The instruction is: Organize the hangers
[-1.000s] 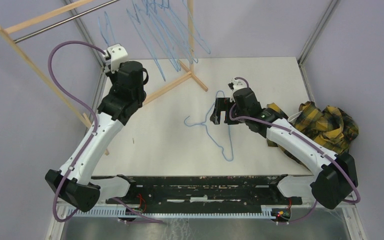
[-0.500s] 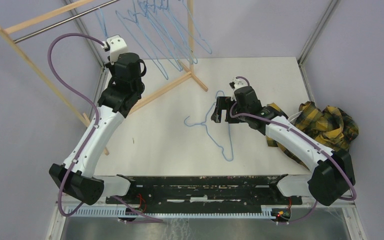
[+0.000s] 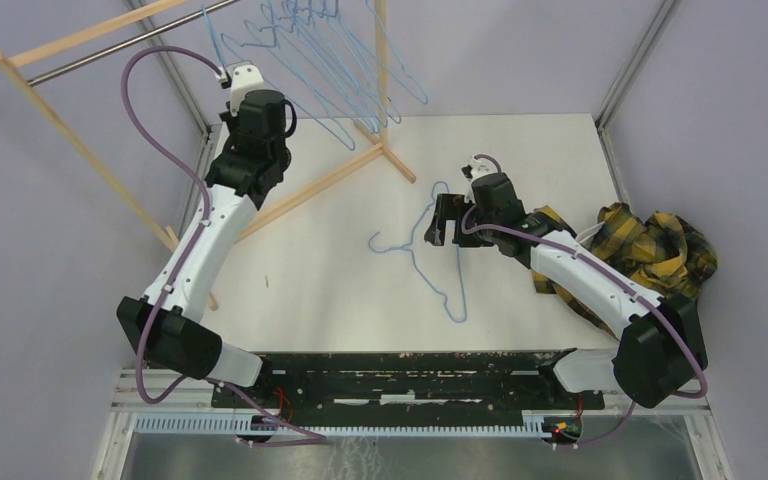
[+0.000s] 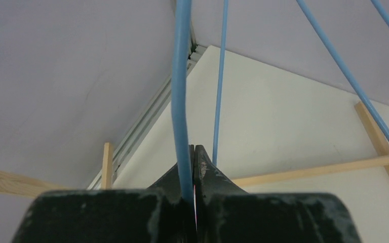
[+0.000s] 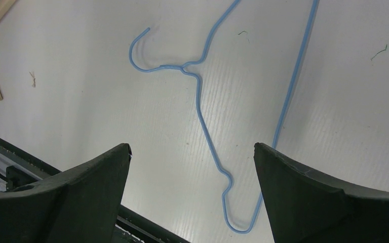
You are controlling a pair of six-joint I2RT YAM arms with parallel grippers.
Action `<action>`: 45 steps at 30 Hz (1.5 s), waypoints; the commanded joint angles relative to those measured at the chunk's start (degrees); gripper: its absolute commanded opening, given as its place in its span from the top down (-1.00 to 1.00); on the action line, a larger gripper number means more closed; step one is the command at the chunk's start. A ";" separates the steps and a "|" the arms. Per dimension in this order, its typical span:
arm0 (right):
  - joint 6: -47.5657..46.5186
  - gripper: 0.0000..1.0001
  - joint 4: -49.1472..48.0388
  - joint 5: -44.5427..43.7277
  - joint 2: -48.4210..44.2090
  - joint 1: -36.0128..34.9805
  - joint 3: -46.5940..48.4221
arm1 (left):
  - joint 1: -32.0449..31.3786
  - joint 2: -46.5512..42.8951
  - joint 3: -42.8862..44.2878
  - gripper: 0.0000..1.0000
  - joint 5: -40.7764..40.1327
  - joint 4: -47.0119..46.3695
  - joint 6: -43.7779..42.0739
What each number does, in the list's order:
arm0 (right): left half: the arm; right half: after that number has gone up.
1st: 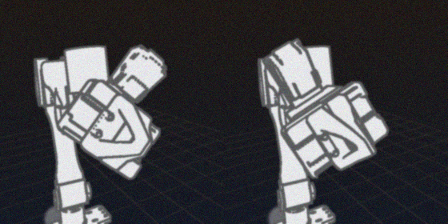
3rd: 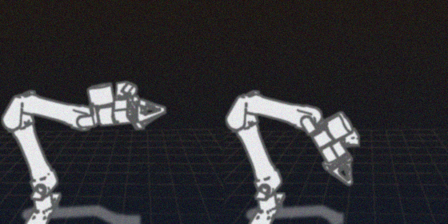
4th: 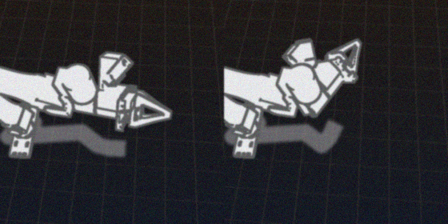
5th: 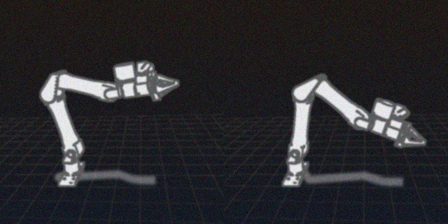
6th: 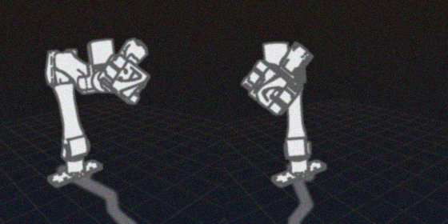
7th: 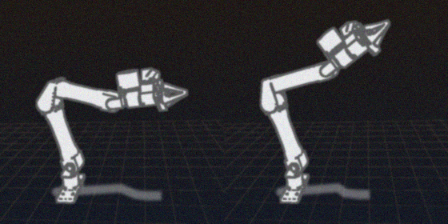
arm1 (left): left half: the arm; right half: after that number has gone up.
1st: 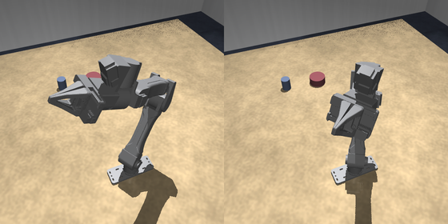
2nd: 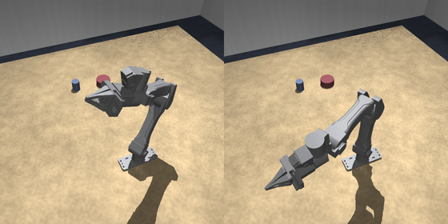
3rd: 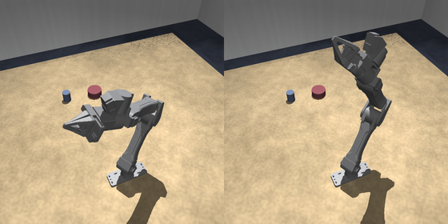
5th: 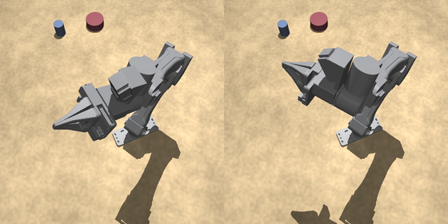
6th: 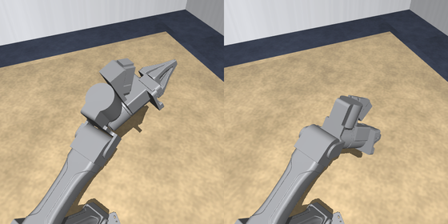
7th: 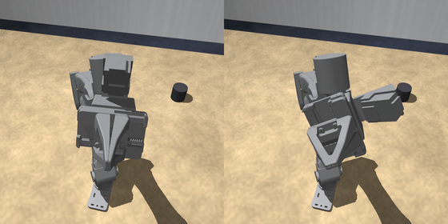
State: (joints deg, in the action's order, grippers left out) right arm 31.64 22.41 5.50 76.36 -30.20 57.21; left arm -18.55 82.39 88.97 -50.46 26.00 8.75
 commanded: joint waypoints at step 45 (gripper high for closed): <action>-15.88 -0.84 1.22 -7.43 28.20 -9.86 11.82 | 0.31 -36.67 -19.05 -0.98 27.24 12.52 9.62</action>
State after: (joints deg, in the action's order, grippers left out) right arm 17.47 25.17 0.21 101.93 -39.64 65.73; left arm -18.13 48.42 72.99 -26.65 37.71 13.65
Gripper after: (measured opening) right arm 0.935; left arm 0.991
